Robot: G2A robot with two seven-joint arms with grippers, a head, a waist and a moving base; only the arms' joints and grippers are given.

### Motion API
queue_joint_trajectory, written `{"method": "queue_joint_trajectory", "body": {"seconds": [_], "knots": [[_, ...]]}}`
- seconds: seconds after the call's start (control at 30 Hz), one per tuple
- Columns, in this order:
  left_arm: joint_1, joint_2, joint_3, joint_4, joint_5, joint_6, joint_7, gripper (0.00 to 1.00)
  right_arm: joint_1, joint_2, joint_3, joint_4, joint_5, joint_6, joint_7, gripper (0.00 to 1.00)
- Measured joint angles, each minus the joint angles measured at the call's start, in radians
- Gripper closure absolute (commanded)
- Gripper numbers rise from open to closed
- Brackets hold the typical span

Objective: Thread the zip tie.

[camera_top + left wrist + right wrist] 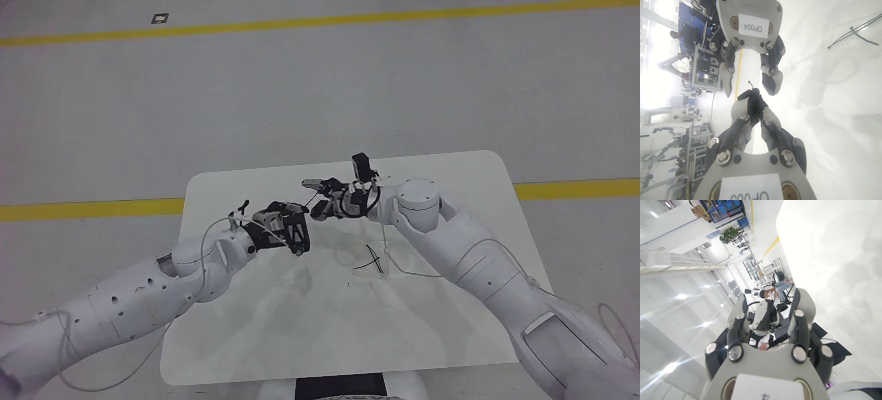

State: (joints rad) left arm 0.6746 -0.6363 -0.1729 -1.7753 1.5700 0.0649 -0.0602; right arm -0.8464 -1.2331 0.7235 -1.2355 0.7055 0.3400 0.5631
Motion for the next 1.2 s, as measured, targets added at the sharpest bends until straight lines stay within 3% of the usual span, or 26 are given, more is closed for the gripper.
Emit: {"method": "queue_joint_trajectory", "body": {"seconds": [0.13,0.23,0.33,0.53,0.6,0.67,0.93,1.0,1.1,1.2], "knots": [[0.024,0.004,-0.031,-0.005,-0.063,0.012,0.032,1.00,-0.009,0.006,0.023,-0.016,-0.021,-0.011,-0.016,0.00],[0.047,0.014,-0.078,0.002,-0.202,0.003,0.109,1.00,-0.036,0.015,0.056,-0.027,-0.066,-0.087,-0.030,0.00],[0.065,0.027,-0.112,0.012,-0.284,-0.021,0.167,1.00,-0.059,0.022,0.079,-0.031,-0.101,-0.140,-0.036,0.00],[0.107,0.056,-0.179,0.051,-0.434,-0.118,0.298,1.00,-0.100,0.029,0.122,-0.044,-0.138,-0.212,-0.049,0.00],[0.122,0.065,-0.200,0.073,-0.496,-0.175,0.348,1.00,-0.111,0.029,0.132,-0.047,-0.141,-0.235,-0.049,0.00],[0.127,0.071,-0.212,0.090,-0.521,-0.227,0.365,1.00,-0.112,0.029,0.133,-0.047,-0.142,-0.238,-0.050,0.00],[0.127,0.071,-0.212,0.090,-0.519,-0.222,0.364,1.00,-0.112,0.029,0.132,-0.047,-0.141,-0.236,-0.050,0.00],[0.132,0.070,-0.228,0.097,-0.561,-0.228,0.379,1.00,-0.112,0.029,0.132,-0.047,-0.141,-0.236,-0.050,0.00],[0.138,0.074,-0.263,0.146,-0.647,-0.280,0.415,1.00,-0.112,0.029,0.132,-0.047,-0.141,-0.236,-0.050,0.00],[0.146,0.080,-0.287,0.199,-0.721,-0.387,0.456,1.00,-0.112,0.029,0.132,-0.047,-0.141,-0.236,-0.050,0.00]]}}
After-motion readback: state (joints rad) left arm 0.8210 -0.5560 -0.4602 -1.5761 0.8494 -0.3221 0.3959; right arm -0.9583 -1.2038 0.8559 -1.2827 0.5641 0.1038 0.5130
